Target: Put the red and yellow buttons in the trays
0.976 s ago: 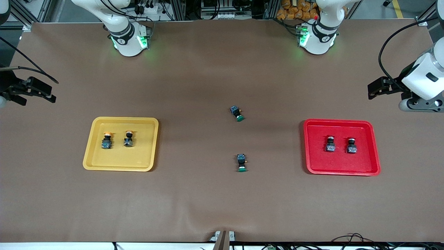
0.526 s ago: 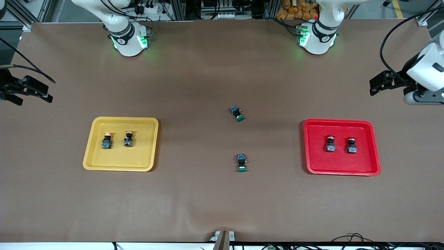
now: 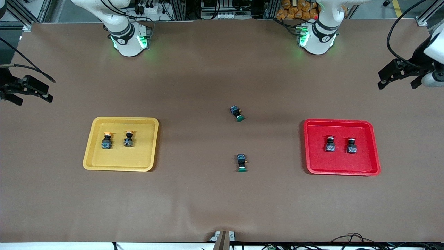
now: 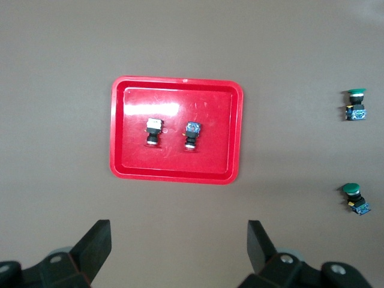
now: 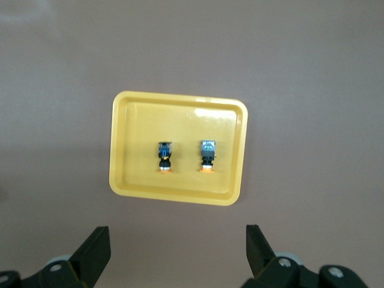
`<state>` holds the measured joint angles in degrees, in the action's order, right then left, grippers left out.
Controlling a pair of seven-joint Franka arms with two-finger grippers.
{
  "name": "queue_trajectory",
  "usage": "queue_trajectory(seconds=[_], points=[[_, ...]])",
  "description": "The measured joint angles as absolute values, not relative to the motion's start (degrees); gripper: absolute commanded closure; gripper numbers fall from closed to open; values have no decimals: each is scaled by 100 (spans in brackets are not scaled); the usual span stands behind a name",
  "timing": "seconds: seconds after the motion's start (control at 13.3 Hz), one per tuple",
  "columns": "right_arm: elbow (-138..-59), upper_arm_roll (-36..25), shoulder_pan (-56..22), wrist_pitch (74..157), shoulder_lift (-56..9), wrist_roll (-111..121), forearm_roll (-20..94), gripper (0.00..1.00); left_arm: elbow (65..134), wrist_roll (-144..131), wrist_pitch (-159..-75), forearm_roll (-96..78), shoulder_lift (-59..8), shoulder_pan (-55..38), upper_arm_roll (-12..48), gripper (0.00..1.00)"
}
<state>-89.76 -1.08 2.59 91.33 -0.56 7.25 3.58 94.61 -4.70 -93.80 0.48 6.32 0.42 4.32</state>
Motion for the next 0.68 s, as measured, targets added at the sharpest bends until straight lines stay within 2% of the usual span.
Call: queue_trajectory(seconds=[0.23, 0.68], points=[[-8910, -110, 260, 9024, -56, 725, 358, 0, 9447, -600, -9116, -36, 690, 40, 432, 0], [-8745, -106, 260, 8533, -50, 724, 351, 0, 9336, -646, -9096, -84, 639, 5, 536, 0]])
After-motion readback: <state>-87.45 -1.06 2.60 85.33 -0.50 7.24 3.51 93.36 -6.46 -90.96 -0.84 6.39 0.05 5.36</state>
